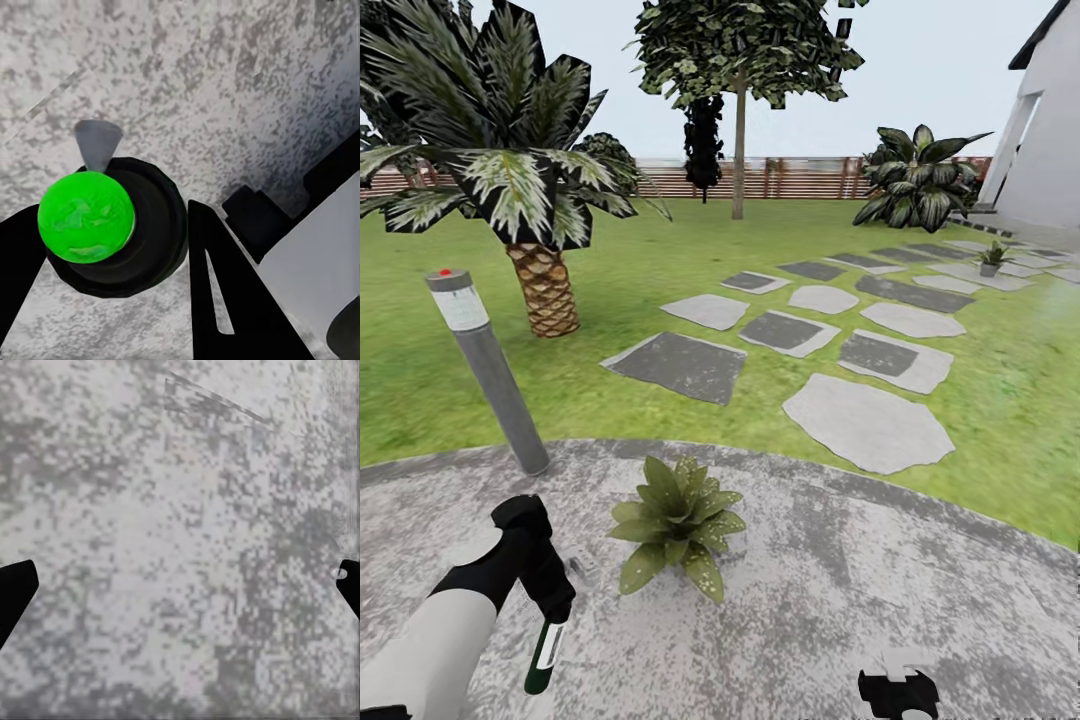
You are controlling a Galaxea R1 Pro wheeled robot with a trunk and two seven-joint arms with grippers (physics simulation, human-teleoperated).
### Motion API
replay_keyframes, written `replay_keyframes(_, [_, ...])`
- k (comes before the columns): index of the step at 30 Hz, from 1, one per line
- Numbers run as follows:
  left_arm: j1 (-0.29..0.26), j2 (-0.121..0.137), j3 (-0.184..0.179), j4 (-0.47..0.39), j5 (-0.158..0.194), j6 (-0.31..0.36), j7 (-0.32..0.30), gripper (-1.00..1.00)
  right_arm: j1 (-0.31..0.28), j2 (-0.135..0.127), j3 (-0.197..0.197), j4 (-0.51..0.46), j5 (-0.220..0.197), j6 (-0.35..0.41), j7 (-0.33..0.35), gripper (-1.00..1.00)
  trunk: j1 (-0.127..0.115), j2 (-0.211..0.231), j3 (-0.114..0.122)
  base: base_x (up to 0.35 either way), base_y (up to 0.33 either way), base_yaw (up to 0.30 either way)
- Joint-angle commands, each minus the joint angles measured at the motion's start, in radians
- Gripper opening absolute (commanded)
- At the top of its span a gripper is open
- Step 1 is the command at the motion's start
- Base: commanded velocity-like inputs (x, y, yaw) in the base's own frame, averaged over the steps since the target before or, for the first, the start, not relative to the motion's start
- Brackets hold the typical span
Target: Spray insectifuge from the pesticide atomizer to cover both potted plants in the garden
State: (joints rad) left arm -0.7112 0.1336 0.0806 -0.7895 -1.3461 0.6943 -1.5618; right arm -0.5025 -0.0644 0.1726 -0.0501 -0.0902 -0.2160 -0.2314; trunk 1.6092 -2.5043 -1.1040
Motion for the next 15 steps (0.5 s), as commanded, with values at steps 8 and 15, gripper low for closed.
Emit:
replay_keyframes(8, [0.071, -0.014, 0.008, -0.012, -0.006, 0.01, -0.009, -1.0, -0.001, -0.005, 0.008, 0.001, -0.007, -0.005, -0.003, 1.0, 0.0, 0.0, -0.001, 0.0, 0.001, -0.022])
replay_keyframes(15, [-0.009, -0.004, 0.007, -0.019, -0.006, 0.012, -0.009, -1.0, -0.001, -0.008, 0.008, 0.001, -0.006, -0.005, -0.003, 1.0, 0.0, 0.0, -0.001, 0.0, 0.0, 0.0])
